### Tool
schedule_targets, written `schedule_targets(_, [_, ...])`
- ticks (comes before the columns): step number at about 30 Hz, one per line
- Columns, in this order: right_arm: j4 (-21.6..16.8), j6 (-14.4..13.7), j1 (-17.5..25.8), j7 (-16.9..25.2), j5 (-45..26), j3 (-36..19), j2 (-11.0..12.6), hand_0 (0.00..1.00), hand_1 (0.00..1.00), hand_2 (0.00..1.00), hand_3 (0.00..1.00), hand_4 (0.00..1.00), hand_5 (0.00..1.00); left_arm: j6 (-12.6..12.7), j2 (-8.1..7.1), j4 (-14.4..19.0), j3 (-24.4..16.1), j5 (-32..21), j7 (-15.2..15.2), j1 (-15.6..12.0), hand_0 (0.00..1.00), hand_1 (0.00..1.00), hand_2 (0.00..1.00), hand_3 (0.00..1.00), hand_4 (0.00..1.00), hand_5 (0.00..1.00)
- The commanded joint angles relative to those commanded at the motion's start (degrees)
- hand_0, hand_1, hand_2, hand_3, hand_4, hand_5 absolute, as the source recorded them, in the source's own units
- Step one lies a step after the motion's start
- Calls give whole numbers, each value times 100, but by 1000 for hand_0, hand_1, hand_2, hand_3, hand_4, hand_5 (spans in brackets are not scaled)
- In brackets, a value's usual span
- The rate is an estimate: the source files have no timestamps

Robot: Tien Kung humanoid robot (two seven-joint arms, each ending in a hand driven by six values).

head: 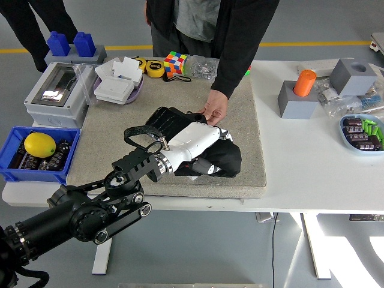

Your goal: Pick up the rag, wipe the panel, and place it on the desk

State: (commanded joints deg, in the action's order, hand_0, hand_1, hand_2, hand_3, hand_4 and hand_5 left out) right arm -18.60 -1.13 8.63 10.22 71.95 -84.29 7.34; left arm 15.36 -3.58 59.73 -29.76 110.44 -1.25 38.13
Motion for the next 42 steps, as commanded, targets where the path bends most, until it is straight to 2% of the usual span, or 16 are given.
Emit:
schedule_targets(9, [-4, -2, 9, 1, -5, -1, 5, 592, 606, 552, 539, 936, 366, 31, -2, -441, -154, 51, -71, -24, 235, 315, 460, 553, 751, 2])
schedule_targets(20, [-3, -4, 2, 6, 0, -26, -7, 592, 606, 551, 539, 935, 365, 110, -88, -796, -850, 189, -185, 22, 235, 315, 461, 553, 751, 2])
schedule_targets(33, [-4, -9, -5, 13, 0, -33, -1, 592, 606, 551, 539, 935, 365, 262, -81, -1580, -1722, 342, -371, 99, 234, 315, 461, 553, 752, 2])
schedule_targets(42, [-6, -10, -14, 13, 0, -45, -7, 593, 607, 551, 539, 935, 365, 344, -131, -1854, -2211, 503, -417, 126, 235, 313, 461, 553, 752, 2])
